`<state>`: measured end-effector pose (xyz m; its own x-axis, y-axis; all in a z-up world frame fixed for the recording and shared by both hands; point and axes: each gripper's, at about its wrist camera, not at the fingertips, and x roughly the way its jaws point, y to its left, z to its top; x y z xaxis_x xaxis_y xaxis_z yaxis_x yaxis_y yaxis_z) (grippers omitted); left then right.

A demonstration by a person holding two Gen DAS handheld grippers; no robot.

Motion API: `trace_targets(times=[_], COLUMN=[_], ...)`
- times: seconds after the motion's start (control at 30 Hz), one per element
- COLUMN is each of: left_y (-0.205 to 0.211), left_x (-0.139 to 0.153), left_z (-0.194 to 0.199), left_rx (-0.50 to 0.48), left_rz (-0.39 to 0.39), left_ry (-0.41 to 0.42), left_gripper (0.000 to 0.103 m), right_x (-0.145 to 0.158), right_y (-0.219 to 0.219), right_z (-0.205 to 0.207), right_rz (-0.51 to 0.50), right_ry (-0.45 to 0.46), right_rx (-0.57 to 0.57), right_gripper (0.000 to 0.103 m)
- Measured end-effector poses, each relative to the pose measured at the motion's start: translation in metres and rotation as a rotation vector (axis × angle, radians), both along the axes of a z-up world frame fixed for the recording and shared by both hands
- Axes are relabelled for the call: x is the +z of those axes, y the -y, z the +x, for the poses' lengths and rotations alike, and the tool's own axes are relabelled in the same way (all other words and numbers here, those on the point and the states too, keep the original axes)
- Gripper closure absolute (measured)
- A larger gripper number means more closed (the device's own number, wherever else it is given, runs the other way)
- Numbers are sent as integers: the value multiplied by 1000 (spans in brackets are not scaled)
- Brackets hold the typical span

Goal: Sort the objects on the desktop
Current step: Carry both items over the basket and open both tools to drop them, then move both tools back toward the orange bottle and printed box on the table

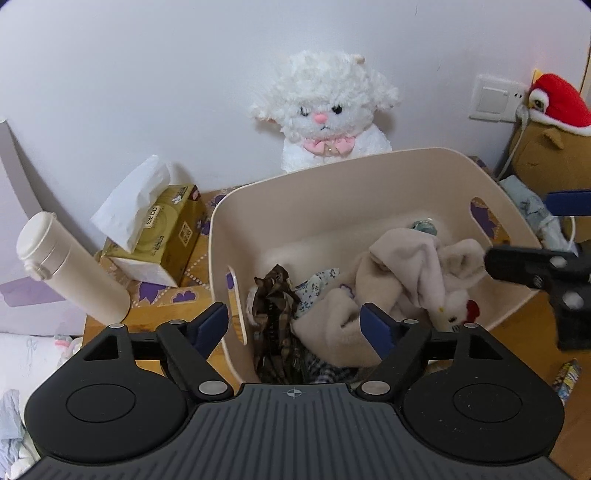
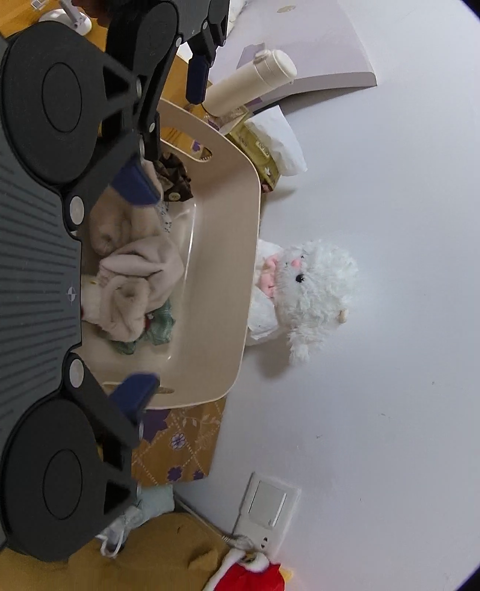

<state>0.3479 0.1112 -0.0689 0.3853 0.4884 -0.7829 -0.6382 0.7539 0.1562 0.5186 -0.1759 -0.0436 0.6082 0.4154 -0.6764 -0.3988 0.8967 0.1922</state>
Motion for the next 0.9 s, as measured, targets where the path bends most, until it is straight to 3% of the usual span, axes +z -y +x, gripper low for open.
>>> trace_targets(times=[0.37,0.67,0.9], left_y=[42,75,91], left_x=[11,-19,-48], left_z=[-52,-82,-99], left_rx=[0,-20,-67], left_rz=[-9,-70,-132], left_ry=[12,-74,-153], left_gripper=[19,19,19], right_x=[-14,-50,-87], right_y=[24,38,47], right_z=[-60,-96,-111], right_rz=[-23,-87,-142], right_ry=[-45,-141,-277], right_rx=[-4,-48,-181], right_gripper=[0,0,0])
